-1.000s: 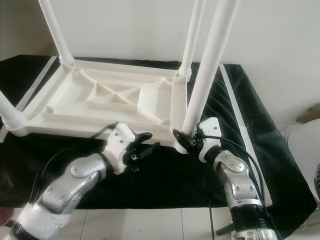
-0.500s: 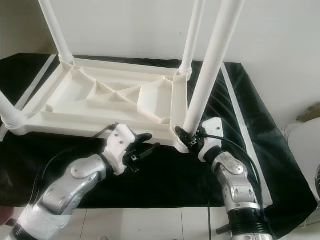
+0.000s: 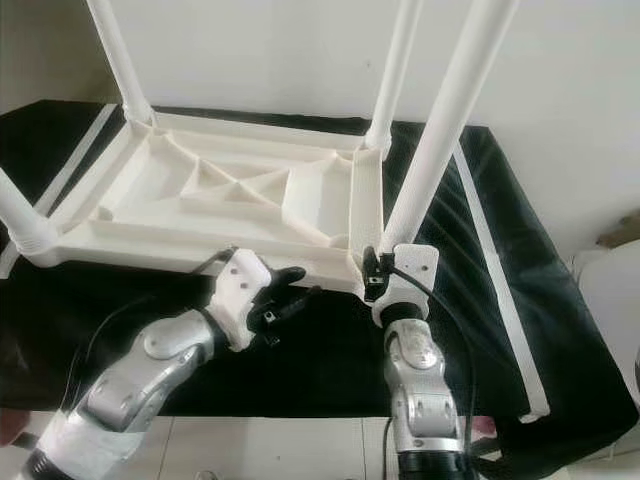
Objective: Building children table
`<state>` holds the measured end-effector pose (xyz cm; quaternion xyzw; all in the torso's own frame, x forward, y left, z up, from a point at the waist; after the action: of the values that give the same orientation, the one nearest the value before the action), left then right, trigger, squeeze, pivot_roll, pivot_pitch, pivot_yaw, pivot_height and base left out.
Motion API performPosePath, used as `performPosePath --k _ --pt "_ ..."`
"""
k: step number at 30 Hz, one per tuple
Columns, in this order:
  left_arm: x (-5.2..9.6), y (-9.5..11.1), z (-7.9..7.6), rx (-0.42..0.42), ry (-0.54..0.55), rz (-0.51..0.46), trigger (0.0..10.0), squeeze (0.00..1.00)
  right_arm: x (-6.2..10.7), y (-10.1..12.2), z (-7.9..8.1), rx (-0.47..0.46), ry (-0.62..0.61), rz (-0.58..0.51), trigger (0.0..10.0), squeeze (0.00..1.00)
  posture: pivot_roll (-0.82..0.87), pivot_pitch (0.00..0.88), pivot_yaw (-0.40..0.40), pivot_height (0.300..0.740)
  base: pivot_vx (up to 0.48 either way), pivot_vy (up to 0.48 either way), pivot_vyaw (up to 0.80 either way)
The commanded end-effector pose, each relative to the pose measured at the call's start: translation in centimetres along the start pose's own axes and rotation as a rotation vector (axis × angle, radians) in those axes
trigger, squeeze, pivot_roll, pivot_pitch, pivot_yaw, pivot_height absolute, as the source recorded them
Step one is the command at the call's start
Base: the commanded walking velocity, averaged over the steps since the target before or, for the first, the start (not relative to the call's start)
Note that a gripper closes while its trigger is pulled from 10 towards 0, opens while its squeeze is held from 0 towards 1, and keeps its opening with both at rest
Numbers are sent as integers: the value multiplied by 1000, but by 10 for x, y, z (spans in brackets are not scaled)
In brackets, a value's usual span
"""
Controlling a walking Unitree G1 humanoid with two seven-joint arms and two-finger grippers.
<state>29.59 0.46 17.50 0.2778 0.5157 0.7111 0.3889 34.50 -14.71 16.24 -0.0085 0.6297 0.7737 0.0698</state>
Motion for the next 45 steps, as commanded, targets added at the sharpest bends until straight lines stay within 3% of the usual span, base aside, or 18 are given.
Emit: performPosePath --k 1,4,5,7,8,14,17,18,19,20,21,30,31,32,33,34,44,45 --pt "1 -4 -5 -4 -32 13 10000 0 7 -16 -12 -45 -109 60 10000 0 -88 114 -40 740 0 0 0" --pt "2 -4 -7 5 -32 12 10000 0 10 -12 4 -76 -60 43 10000 0 -97 110 -34 740 0 0 0" --pt "2 -4 -7 7 -33 12 10000 0 10 -9 8 -79 -28 31 10000 937 -97 110 -34 740 0 0 0" --pt "2 -4 -8 8 -35 11 10000 0 10 -6 10 -82 -9 19 10000 937 -98 109 -32 740 0 0 0" --pt "2 -4 -9 6 -38 11 10000 0 11 -4 9 -85 -1 12 10000 1000 -98 108 -30 740 0 0 0" --pt "2 -3 -8 2 -42 9 10000 0 12 1 9 -67 67 8 10000 1000 -100 109 -28 740 0 0 0" --pt "2 -2 -6 -4 -43 9 10000 0 13 9 6 -28 204 -4 10000 1000 -106 116 -18 740 0 0 0" --pt "2 -2 -5 -5 -44 9 10000 0 12 11 4 13 289 2 10000 859 -107 118 -18 740 0 0 0" --pt "2 -2 -5 -5 -44 9 10000 0 12 11 4 13 289 2 10000 859 -107 118 -18 740 0 0 0" --pt "2 -2 -5 -6 -44 9 10000 0 10 11 1 40 357 17 10000 0 -107 116 -19 740 0 0 0" --pt "2 -2 -5 -6 -43 8 10000 0 10 9 2 81 434 32 10000 0 -104 116 -22 740 0 0 0" --pt "1 -1 -4 -13 -31 4 10000 0 2 -15 17 194 715 129 10000 0 -87 108 -25 740 0 0 0" --pt "1 -1 -3 -13 -29 4 10000 0 2 -17 18 193 732 134 9294 0 -87 108 -25 740 0 0 0" --pt "1 -1 -3 -13 -29 4 10000 0 2 -17 18 193 732 134 9294 0 -87 108 -25 740 0 0 0" --pt "1 0 -2 -11 -27 2 10000 0 0 -20 20 190 756 145 4118 0 -85 100 -24 740 0 0 0" --pt "1 0 -2 -12 -28 2 10000 0 0 -21 22 193 769 145 0 0 -82 98 -23 740 0 0 0" --pt "3 -2 -9 8 -64 14 10000 0 0 -23 23 177 808 142 0 0 -77 98 -22 740 0 0 0" --pt "3 -3 -10 5 -64 15 10000 0 -1 -24 21 171 786 141 784 0 -78 103 -21 740 0 0 0"
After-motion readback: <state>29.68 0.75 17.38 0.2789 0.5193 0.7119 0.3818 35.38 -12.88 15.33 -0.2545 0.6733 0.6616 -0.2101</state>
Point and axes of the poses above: a point about 5 cm out from each wrist's last joint towards the gripper, its own x axis pointing back from the gripper into the wrist, its own y axis along the axis of the wrist's last joint, z = x × y, the point moved 6 cm from there along -x, pointing out of the wrist towards the gripper, and after that the axes turned 7 degrees about -x, right-handed, at the moved point
